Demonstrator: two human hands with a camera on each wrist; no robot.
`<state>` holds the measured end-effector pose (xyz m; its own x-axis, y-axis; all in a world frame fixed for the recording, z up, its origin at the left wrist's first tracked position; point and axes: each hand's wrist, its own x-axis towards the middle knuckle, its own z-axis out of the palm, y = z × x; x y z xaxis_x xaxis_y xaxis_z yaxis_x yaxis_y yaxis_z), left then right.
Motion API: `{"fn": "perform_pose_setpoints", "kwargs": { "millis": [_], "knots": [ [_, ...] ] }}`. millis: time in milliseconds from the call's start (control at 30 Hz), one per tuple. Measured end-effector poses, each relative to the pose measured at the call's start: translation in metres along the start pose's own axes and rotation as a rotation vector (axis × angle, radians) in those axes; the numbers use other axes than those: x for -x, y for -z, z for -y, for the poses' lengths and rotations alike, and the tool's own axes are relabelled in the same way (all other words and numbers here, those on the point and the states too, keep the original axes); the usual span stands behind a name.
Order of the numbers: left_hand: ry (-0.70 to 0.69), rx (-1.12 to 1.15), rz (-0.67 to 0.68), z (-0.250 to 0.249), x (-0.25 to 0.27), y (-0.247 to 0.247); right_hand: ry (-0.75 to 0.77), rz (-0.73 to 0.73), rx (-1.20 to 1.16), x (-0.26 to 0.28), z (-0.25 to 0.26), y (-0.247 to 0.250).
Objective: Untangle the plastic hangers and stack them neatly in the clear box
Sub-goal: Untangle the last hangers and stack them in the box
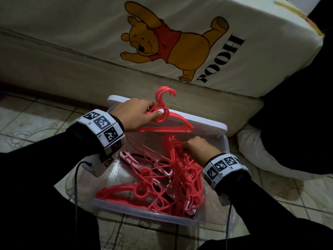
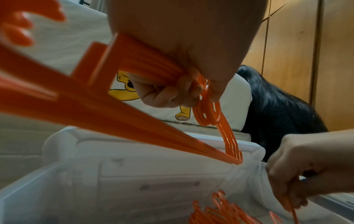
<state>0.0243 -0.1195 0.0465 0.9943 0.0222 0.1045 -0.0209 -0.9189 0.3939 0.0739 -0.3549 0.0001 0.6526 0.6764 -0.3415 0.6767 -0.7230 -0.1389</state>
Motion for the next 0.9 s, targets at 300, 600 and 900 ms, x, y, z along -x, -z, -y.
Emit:
{"fn": "perform_pose_setpoints", "kwargs": {
  "millis": [300,600,900],
  "knots": [
    [-0.01,0.011,0.02,0.0,0.0,0.0,0.029,-0.169,-0.072,-0.001,-0.017,0.014],
    [-0.017,0.064,0.006,0.002,0.001,0.0,-0.044,-0.096,-0.011,-0.006,-0.019,-0.003],
    [0.001,0.071,0.019,0.004,0.0,0.002,0.008,-0.065,0.29,-0.003,0.028,-0.007]
  ]
}}
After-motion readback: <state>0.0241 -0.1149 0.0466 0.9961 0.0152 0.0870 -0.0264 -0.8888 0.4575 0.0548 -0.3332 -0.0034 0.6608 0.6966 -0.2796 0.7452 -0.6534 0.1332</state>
